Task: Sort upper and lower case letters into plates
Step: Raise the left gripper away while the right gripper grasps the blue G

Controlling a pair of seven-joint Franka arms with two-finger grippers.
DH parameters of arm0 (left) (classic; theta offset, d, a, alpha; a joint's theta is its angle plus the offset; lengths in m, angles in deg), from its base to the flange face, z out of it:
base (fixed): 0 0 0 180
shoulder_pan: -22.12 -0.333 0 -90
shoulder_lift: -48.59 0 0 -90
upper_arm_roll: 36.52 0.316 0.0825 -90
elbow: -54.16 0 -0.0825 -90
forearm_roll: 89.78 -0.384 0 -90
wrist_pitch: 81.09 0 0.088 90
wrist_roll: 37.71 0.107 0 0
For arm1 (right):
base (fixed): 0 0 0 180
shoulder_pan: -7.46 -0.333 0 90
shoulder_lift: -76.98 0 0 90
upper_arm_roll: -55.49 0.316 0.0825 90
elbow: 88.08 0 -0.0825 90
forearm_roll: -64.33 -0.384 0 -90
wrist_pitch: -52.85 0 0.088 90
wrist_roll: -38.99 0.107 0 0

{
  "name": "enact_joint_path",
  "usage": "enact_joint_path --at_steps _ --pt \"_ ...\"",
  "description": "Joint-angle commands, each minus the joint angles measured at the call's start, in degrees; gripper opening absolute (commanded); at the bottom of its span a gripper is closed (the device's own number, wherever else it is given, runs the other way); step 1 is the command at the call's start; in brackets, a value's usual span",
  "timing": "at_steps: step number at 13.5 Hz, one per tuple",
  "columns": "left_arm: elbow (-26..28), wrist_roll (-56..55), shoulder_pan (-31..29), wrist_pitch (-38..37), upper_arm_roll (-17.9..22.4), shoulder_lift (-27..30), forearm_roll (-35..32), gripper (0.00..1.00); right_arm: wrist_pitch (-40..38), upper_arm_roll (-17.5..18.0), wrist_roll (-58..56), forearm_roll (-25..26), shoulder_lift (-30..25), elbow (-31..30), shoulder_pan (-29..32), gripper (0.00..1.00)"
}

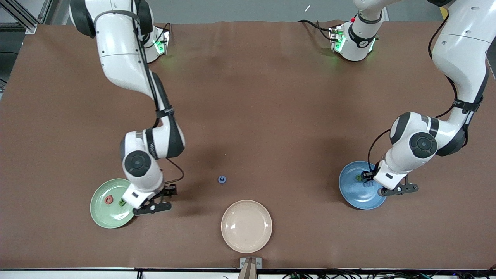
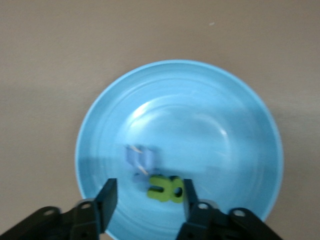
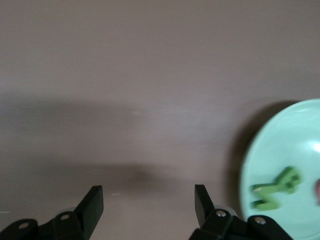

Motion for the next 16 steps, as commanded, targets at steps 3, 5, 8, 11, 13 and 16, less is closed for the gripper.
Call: enact_joint_path --at_steps 3,5,8,11,13,16 --pt "-2.5 0.6 0.1 -9.3 -4.0 5.0 -0.9 1.0 0.3 5.6 13.1 -5.8 -0.7 0.5 -1.8 0.84" --pt "-6.8 0.6 0.1 -15.8 -6.2 5.6 -0.8 1.0 0.4 8.8 15.3 -5.9 -0.4 0.7 -1.9 0.85" --pt "-14.3 0.6 0.1 -25.1 -9.2 5.8 -0.8 1.0 5.0 9.7 17.6 -5.4 1.2 0.4 -4.5 0.85" --pt "-20.3 0.6 0.1 -34.0 -12.0 5.8 -0.7 1.0 6.4 9.6 17.0 -5.0 2.4 0.6 -4.8 0.85" --pt "-22.7 0.5 0.0 -37.3 -12.7 6.5 1.0 1.0 9.0 9.6 17.2 -3.9 3.5 0.5 -5.7 0.85" --pt "-23.6 5.9 -1.7 -41.1 -12.3 11.6 2.6 1.0 10.4 9.6 17.2 -2.8 3.9 0.3 -5.9 0.82"
